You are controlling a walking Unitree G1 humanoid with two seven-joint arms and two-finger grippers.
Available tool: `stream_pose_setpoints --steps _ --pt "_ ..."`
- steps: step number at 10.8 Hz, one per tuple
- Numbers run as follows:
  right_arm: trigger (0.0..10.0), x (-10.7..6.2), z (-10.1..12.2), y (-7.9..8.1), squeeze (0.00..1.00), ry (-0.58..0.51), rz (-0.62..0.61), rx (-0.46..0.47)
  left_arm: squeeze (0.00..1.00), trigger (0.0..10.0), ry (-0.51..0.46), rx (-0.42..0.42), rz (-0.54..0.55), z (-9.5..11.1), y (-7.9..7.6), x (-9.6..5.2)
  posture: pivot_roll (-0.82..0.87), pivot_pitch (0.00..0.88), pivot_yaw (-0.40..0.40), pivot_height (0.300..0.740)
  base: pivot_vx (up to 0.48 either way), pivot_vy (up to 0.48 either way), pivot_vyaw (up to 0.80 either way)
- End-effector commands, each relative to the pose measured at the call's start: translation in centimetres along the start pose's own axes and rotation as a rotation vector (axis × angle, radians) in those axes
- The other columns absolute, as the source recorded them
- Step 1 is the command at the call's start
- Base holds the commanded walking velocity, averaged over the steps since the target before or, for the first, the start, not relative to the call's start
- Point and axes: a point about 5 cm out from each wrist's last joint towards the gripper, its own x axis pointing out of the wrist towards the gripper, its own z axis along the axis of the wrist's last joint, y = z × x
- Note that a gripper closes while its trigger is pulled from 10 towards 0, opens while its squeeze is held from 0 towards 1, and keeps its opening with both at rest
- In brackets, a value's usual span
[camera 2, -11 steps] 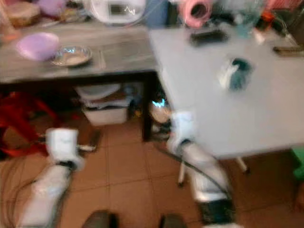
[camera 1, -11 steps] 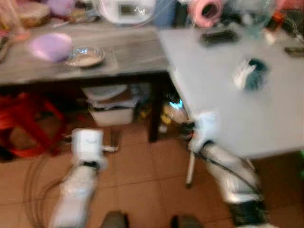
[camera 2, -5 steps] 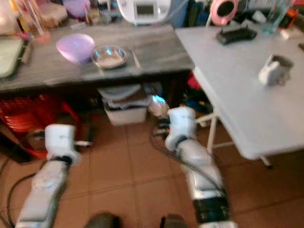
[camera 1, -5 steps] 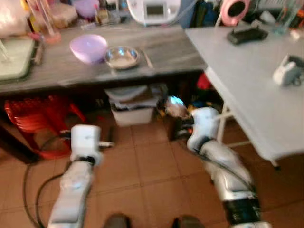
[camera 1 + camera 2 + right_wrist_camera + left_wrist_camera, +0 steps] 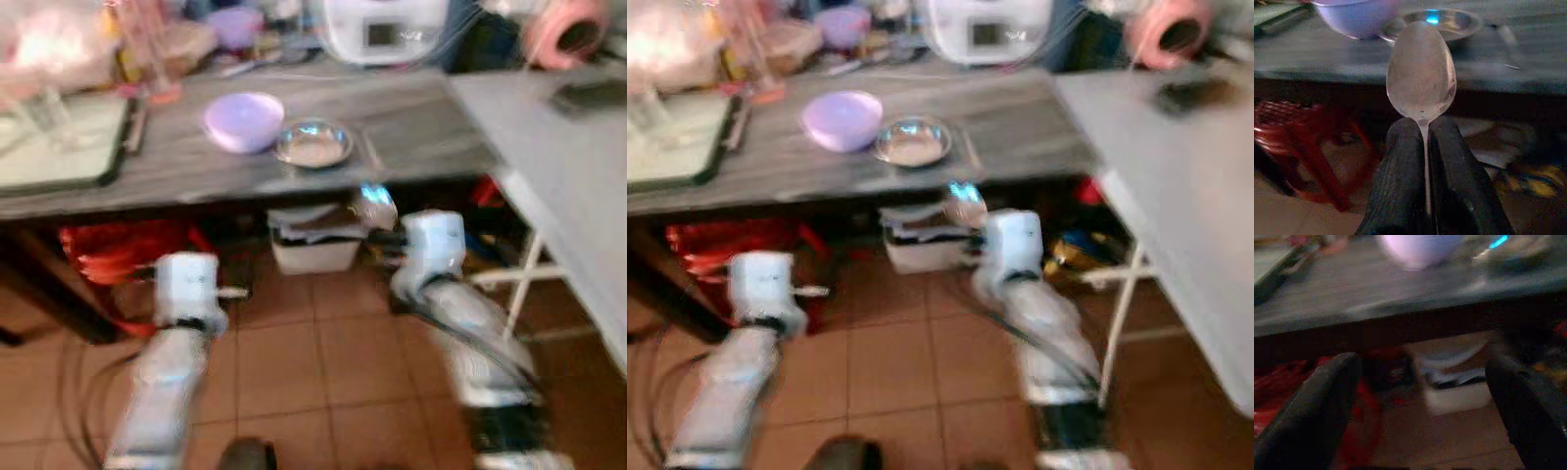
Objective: Setting the table
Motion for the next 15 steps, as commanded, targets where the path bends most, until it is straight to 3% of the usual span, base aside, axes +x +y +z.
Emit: stream_pose_setpoints --steps 1,3,4,5,8,15 --pt "0.0 -0.5 0.1 -1.3 0.0 -0.009 -0.05 -0.015 0.0 10.0 -0.024 0.0 -0.045 0.5 -1.0 0.1 0.02 0.071 0.033 0.74 0.469 0.0 0.0" --pt "0.0 -0.4 0.2 -1.3 0.0 -0.016 -0.054 -0.021 0.0 10.0 -0.036 -0.022 -0.051 0.6 -1.1 -0.1 0.03 0.071 0.035 0.74 0.444 0.0 0.0" --pt "8.7 -0.3 0.3 -1.4 0.0 -0.025 -0.064 -0.03 0.0 10.0 -0.06 -0.069 -0.045 1.0 -1.0 -0.3 0.03 0.071 0.038 0.74 0.0 0.0 0.0" --pt "10.0 -0.2 0.5 -1.4 0.0 -0.042 -0.081 -0.03 0.0 10.0 -0.068 -0.066 -0.05 1.1 -1.0 -0.4 0.03 0.071 0.038 0.74 0.0 0.0 0.0" --pt "10.0 -0.3 1.5 -1.9 0.0 -0.107 -0.127 -0.047 0.0 10.0 -0.071 -0.049 -0.061 1.1 -1.2 -0.7 0.04 0.069 0.041 0.74 0.0 0.0 0.0" --pt "10.0 -0.1 1.5 -2.2 0.0 -0.114 -0.153 -0.06 0.0 10.0 -0.082 -0.05 -0.072 1.3 -1.2 -0.9 0.04 0.08 0.037 0.74 0.0 -0.323 -0.14"
